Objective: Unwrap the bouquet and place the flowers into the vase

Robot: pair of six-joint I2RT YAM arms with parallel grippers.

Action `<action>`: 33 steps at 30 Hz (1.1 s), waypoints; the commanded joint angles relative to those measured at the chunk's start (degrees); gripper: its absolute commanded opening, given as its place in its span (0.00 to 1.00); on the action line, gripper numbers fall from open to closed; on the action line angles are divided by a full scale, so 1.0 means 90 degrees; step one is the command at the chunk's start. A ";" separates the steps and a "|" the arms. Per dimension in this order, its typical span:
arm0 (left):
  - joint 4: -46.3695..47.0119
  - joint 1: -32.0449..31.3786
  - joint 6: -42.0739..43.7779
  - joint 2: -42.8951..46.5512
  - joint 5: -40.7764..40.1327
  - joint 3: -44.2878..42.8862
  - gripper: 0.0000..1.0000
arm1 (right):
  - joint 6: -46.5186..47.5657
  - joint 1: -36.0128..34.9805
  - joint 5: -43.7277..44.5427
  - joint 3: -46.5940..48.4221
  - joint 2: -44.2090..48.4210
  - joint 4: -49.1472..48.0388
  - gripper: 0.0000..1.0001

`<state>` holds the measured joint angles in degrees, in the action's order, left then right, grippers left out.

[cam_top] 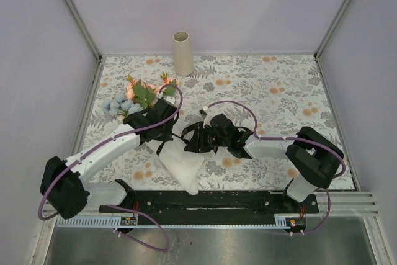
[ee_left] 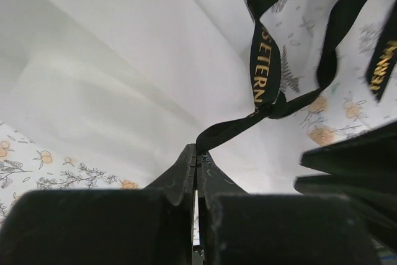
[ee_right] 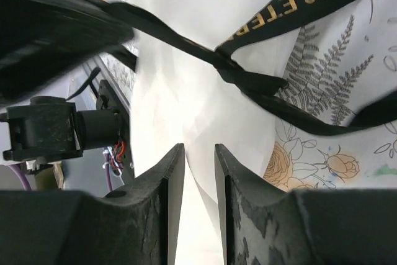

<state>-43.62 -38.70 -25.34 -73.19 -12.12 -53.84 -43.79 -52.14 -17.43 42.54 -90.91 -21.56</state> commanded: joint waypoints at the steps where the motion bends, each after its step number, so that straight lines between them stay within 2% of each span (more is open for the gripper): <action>1: 0.0139 -0.0017 -0.0387 0.0660 -0.0567 -0.0267 0.00 | -0.0330 -0.0056 -0.0446 0.0156 -0.0396 -0.0514 0.35; 8: 0.0081 0.0081 -0.0757 0.1002 -0.1182 -0.0306 0.00 | -0.0505 -0.0047 -0.0319 -0.0039 -0.0816 -0.0826 0.35; 17: 0.0081 0.0461 -0.1198 0.1969 -0.1787 -0.0531 0.00 | -0.0554 -0.0056 0.0032 -0.0079 -0.0992 -0.0730 0.34; 22: 0.0042 0.0491 -0.0788 0.2312 -0.2393 -0.0677 0.00 | -0.0496 -0.0047 0.0150 -0.0020 -0.1021 -0.0564 0.34; 26: -0.0260 0.0491 -0.0622 0.2243 -0.2501 -0.0931 0.00 | -0.0457 -0.0066 0.0160 -0.0001 -0.1080 -0.0476 0.34; 29: -0.0213 0.0491 -0.0534 0.2321 -0.1938 -0.0980 0.00 | -0.0272 -0.0056 0.0111 0.0155 -0.0983 -0.0252 0.36; 33: 0.0275 0.0491 -0.0513 0.2419 -0.0092 -0.0532 0.00 | 0.0157 -0.0047 0.0003 0.0380 -0.0457 -0.0017 0.41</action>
<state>-45.45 -34.37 -31.29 -52.69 -26.65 -59.94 -46.83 -52.14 -17.30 42.76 -100.03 -23.90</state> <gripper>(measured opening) 0.016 0.382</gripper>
